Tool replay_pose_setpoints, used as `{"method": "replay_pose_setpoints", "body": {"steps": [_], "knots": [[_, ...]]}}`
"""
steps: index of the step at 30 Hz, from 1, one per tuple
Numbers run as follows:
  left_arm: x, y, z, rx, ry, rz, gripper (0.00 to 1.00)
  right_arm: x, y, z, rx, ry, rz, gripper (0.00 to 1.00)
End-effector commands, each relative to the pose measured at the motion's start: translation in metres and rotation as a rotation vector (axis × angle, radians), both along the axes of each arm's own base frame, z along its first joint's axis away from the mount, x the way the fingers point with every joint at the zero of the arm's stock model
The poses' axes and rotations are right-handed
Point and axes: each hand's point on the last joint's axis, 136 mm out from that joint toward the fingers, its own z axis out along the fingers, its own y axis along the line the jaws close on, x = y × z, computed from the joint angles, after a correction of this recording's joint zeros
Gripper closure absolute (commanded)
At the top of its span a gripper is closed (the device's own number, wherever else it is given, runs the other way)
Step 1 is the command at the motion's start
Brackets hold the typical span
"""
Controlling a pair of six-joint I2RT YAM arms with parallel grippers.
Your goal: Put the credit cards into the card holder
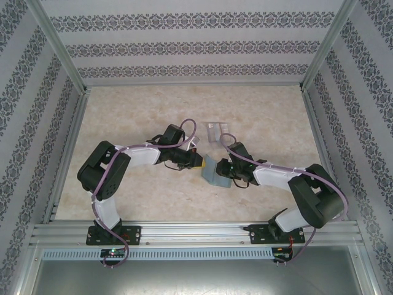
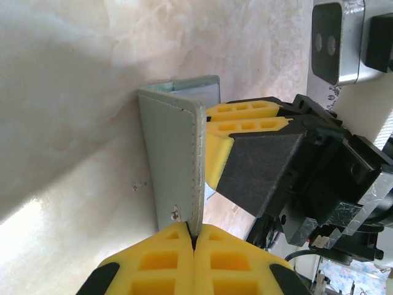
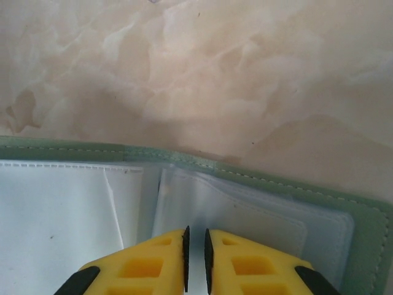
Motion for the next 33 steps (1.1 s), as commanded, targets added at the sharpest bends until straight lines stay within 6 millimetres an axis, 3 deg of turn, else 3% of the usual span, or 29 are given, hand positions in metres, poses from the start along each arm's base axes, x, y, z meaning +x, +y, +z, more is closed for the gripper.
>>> {"method": "replay_pose_setpoints", "body": {"steps": [1,5,8,11,14,19,24,29,33], "knots": [[0.001,-0.003,0.014,-0.047,-0.038,-0.016,1.0,-0.008,-0.003,-0.012,-0.022,0.041,-0.004,0.85],[0.0,-0.006,0.019,-0.063,-0.045,-0.024,1.0,-0.01,-0.008,-0.012,-0.03,0.036,-0.023,0.84],[0.0,-0.008,0.02,-0.052,-0.041,-0.027,1.0,-0.011,-0.012,-0.01,-0.038,0.029,-0.041,0.78],[-0.001,0.007,-0.004,0.139,-0.016,-0.002,1.0,-0.012,-0.016,-0.007,-0.044,0.019,-0.055,0.77],[-0.002,0.018,-0.011,0.199,-0.017,0.013,1.0,-0.011,-0.017,0.0,-0.042,0.002,-0.059,0.73],[-0.005,0.036,-0.008,0.286,-0.026,0.027,1.0,-0.008,-0.016,0.017,-0.025,-0.043,-0.058,0.7],[-0.007,0.05,0.009,0.309,-0.047,0.055,1.0,-0.007,-0.009,0.035,-0.085,-0.112,0.002,0.67],[-0.015,0.06,0.026,0.335,-0.062,0.062,1.0,-0.004,0.002,0.028,-0.086,-0.104,0.02,0.67],[-0.021,0.072,0.018,0.416,-0.003,0.079,1.0,-0.002,0.018,0.025,-0.036,-0.075,0.055,0.64]]}}
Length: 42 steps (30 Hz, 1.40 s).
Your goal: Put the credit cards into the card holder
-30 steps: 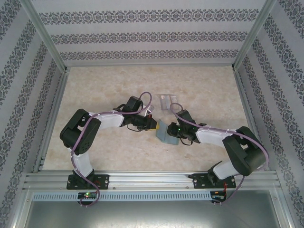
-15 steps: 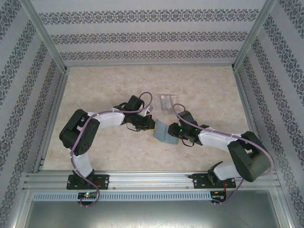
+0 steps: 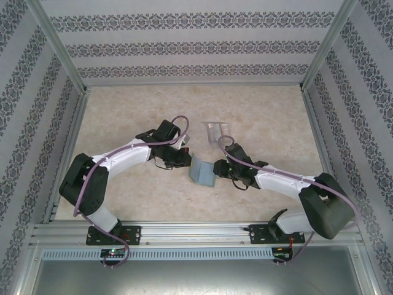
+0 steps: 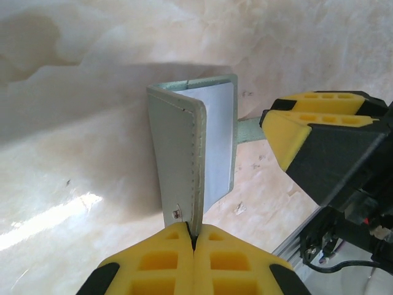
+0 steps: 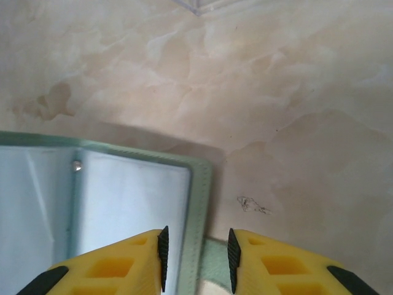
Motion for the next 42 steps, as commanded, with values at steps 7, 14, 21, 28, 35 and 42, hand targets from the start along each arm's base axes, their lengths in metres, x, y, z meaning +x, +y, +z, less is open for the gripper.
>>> {"method": "replay_pose_setpoints", "body": {"steps": [7,14,21,28,35,42], "knots": [[-0.011,0.038,0.0,0.193,0.073,0.07,1.0,0.01,0.054,0.017,0.199,0.087,0.089,0.55],[-0.011,0.113,0.011,0.507,0.065,0.205,1.0,0.017,0.095,0.038,0.315,0.137,0.122,0.54],[-0.009,0.105,0.012,0.474,0.068,0.198,1.0,0.027,0.105,0.038,0.31,0.13,0.135,0.53],[0.003,0.059,0.001,0.257,0.081,0.11,1.0,0.026,0.102,0.032,0.308,0.136,0.121,0.53],[0.009,0.034,-0.021,0.233,0.145,0.075,1.0,0.023,0.105,0.019,0.357,0.192,0.099,0.52],[0.012,0.015,-0.019,0.141,0.146,0.054,1.0,0.022,0.114,0.0,0.469,0.272,0.06,0.6]]}}
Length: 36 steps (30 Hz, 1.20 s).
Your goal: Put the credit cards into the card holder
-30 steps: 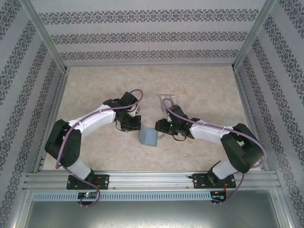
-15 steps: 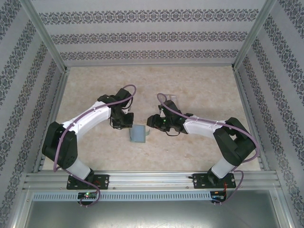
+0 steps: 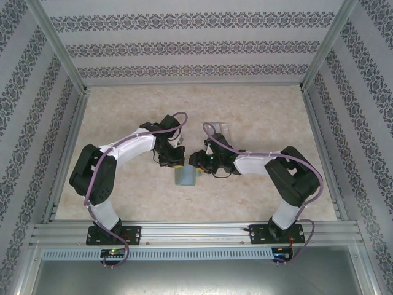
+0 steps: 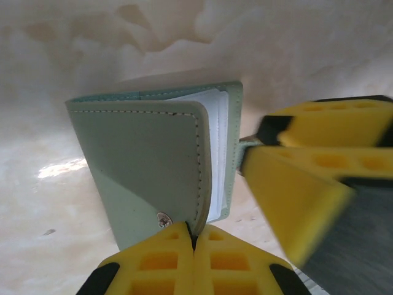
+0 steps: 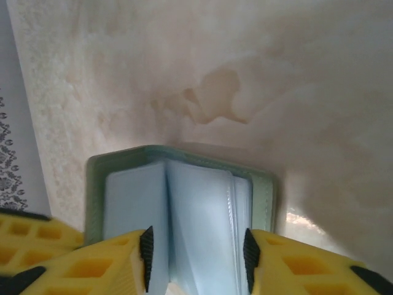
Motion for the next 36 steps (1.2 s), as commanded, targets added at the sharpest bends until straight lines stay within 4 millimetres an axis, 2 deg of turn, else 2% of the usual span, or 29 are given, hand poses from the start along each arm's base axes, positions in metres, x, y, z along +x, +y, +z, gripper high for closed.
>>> {"method": "replay_pose_setpoints", "body": {"steps": [1,5,10,15,24,30,36], "knots": [[0.005,-0.014,0.001,-0.067,-0.016,-0.012,1.0,0.0,0.006,-0.001,0.068,0.031,-0.019,0.6],[-0.001,-0.014,0.0,-0.082,-0.019,-0.041,1.0,0.001,-0.004,0.001,0.03,0.007,-0.035,0.6],[-0.003,-0.028,0.006,-0.187,-0.049,-0.104,1.0,0.003,-0.015,0.007,0.007,-0.022,-0.046,0.59],[-0.002,-0.035,0.0,-0.259,-0.058,-0.138,1.0,0.001,-0.02,0.005,0.001,-0.019,-0.052,0.59],[0.003,-0.04,-0.012,-0.369,-0.056,-0.128,1.0,0.0,-0.036,0.001,-0.032,-0.026,-0.115,0.59],[-0.004,-0.038,-0.029,-0.378,-0.035,-0.146,1.0,0.003,-0.045,0.001,-0.035,-0.046,-0.134,0.62],[0.002,-0.037,-0.023,-0.45,-0.069,-0.137,1.0,0.005,-0.049,0.005,-0.037,-0.057,-0.146,0.64]]}}
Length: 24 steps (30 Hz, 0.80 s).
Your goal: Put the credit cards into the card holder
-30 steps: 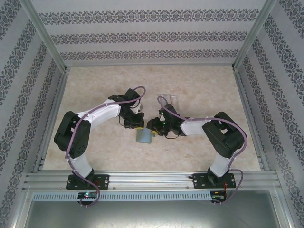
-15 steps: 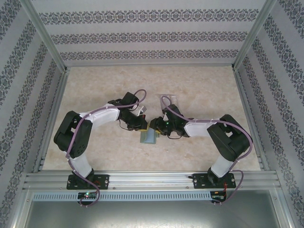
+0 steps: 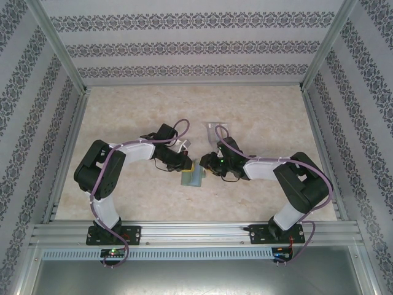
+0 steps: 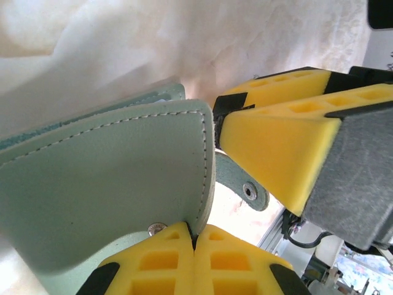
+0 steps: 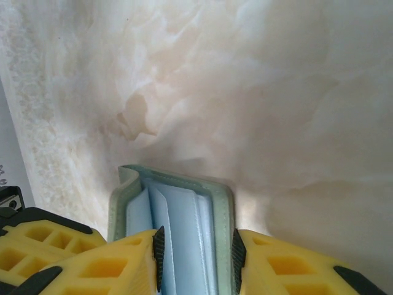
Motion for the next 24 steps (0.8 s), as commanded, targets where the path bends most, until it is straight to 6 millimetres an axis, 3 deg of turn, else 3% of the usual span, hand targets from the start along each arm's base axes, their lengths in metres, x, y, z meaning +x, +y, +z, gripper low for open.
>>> {"method": "replay_pose_setpoints", "body": {"steps": [1,7,12,19,22,24], "knots": [[0.005,0.002,-0.002,-0.044,-0.042,-0.011,1.0,0.006,-0.005,0.01,-0.006,-0.048,-0.015,0.64],[0.003,0.0,0.0,-0.069,-0.04,-0.015,1.0,0.008,-0.006,0.016,-0.003,-0.078,-0.014,0.64],[0.01,-0.006,0.022,-0.121,-0.089,-0.007,1.0,0.008,-0.016,0.023,-0.016,-0.098,-0.038,0.64],[0.024,-0.023,0.054,-0.238,-0.14,0.007,1.0,0.008,-0.044,0.07,-0.085,-0.218,-0.1,0.64],[0.028,-0.03,0.061,-0.267,-0.143,0.002,1.0,0.006,-0.044,0.092,-0.009,-0.245,-0.127,0.73],[0.029,-0.031,0.06,-0.262,-0.143,-0.003,1.0,0.005,-0.047,0.096,-0.008,-0.238,-0.142,0.77]]}}
